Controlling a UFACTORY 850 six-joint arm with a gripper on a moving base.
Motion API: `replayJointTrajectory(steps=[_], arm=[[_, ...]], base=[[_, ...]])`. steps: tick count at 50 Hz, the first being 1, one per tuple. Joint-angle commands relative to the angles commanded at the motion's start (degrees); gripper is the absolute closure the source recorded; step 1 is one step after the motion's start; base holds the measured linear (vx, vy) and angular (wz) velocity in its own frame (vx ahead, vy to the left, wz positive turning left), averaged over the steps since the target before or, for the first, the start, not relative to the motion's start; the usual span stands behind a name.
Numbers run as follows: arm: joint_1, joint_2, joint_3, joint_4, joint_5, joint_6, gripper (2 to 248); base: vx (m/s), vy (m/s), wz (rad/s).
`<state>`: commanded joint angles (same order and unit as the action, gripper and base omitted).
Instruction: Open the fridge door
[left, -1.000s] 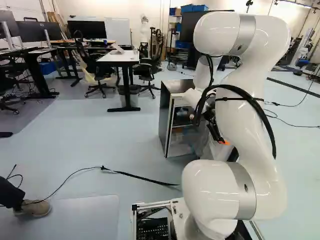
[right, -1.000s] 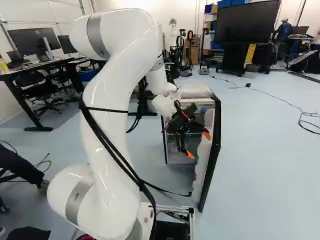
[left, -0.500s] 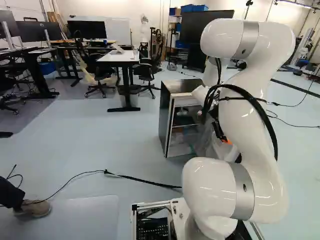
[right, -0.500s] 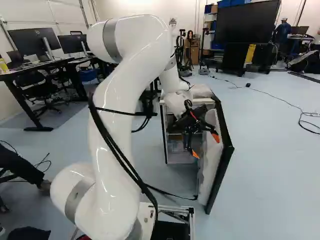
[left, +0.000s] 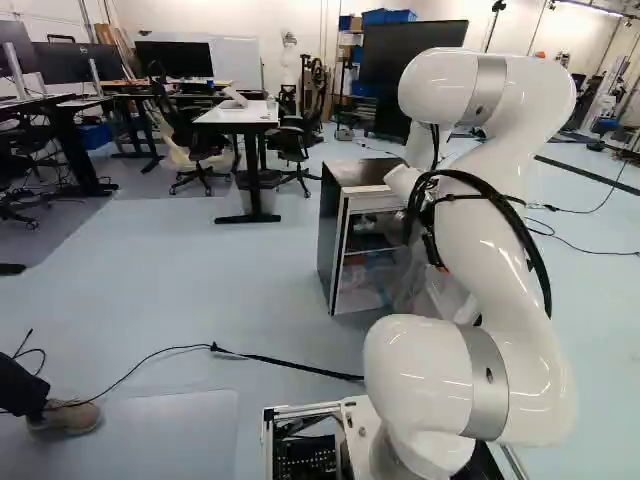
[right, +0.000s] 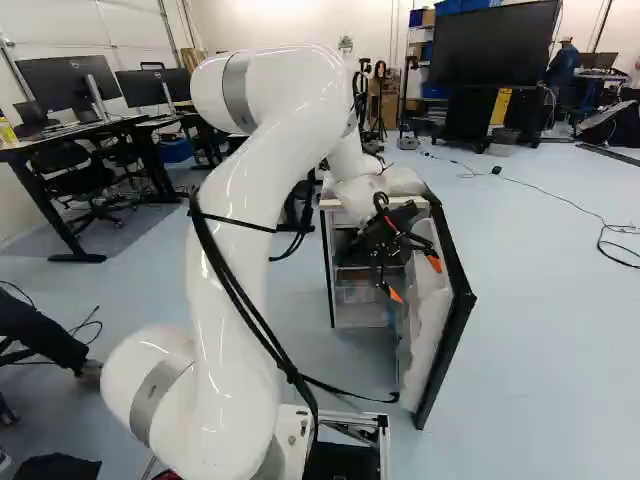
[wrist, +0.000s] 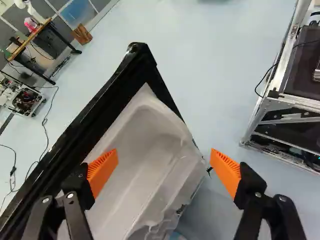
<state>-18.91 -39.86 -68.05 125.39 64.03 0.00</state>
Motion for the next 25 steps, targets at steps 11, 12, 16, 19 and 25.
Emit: replayJointTrajectory(steps=[11, 12, 16, 19, 25], arm=[[-0.21, -1.73, -3.58, 0.0, 0.0, 0.0, 3], [-0.26, -1.9, -3.93, 0.0, 0.0, 0.0, 3], [-0.55, -2.59, -5.34, 0.0, 0.0, 0.0, 3], [-0.87, -3.12, -6.41, 0.0, 0.0, 0.0, 3], [-1.74, -4.17, -8.53, 0.0, 0.0, 0.0, 3]], base=[[0.0, 0.0, 0.0], [0.0, 0.0, 0.0], [0.0, 0.0, 0.0], [0.0, 0.0, 0.0], [0.0, 0.0, 0.0]])
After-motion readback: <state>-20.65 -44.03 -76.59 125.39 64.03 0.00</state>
